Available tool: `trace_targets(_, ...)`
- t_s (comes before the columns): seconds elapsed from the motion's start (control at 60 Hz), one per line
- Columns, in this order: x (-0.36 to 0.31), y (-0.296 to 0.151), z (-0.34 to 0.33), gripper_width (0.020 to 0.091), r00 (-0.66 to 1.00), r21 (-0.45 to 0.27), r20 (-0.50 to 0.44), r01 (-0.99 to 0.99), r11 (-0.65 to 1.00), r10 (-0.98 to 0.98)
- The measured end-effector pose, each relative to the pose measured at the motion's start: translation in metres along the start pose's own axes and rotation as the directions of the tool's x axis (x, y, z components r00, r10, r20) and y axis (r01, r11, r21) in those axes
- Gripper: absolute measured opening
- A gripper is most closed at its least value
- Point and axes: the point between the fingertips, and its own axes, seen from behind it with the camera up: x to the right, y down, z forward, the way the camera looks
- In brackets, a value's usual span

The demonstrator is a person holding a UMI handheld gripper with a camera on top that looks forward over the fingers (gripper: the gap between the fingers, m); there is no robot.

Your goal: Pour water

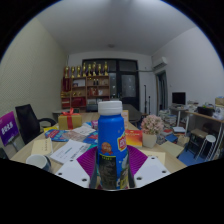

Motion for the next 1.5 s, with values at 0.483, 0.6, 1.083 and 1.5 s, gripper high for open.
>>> trace_targets(0.483,-0.005,0.03,0.009,0.0594,0.996,0.022,0.089,-0.032,0.999,0.03)
trace_targets(0.6,0.006,0.061,0.002,0.0782,0.996,-0.122,0.069,-0.042,0.992,0.051)
trace_targets(1.083,-0.007,0.045,-0.206,0.0809,0.976,-0.14,0.219,0.028,0.99,0.003)
trace_targets(1.5,-0.028,0.036,-0.447,0.0793,0.941,-0.036,0.339,0.031,0.999,-0.017)
